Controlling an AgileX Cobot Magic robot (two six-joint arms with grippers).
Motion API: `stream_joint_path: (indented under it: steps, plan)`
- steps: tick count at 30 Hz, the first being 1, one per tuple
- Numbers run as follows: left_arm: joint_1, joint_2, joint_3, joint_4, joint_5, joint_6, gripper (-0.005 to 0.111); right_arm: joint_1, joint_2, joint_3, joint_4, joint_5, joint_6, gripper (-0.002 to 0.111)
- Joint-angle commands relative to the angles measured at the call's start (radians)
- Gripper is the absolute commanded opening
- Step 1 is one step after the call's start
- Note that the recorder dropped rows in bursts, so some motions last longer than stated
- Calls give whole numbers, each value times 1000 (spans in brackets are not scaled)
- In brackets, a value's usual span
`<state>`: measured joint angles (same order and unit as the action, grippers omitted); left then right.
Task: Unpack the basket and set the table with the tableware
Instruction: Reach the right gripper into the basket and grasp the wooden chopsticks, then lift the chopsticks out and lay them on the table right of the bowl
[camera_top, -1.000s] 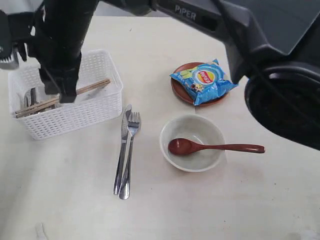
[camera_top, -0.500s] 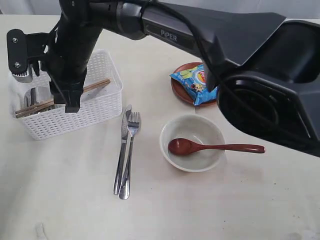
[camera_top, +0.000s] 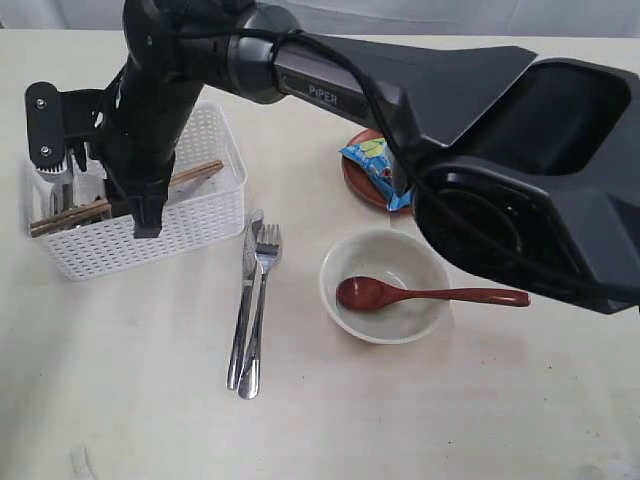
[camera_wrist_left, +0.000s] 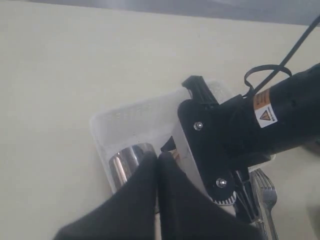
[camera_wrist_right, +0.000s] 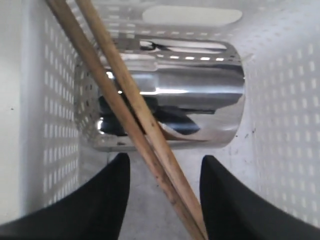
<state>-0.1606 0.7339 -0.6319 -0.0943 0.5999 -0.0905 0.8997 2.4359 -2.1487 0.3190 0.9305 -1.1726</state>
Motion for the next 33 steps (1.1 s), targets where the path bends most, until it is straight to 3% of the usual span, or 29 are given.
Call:
stream_joint_path:
  steps: [1,4,11,27,33]
  plan:
    - [-1,-2,-4,-1,2,0,0,-1,13,-2,5,-27,-2,43]
    - [-1,-2,-4,-3,2,2,0,-1,25,-2,5,-27,2,36]
    - [-1,-2,-4,-9,2,2,0,-1,25,-2,-8,-42,-6,0]
    - [-1,-2,-4,-8,2,12,0,-1,-107,-2,-53,-103,-2,0]
    - [-1,-2,-4,-8,2,15,0,-7,-183,-2,-278,-35,248,0]
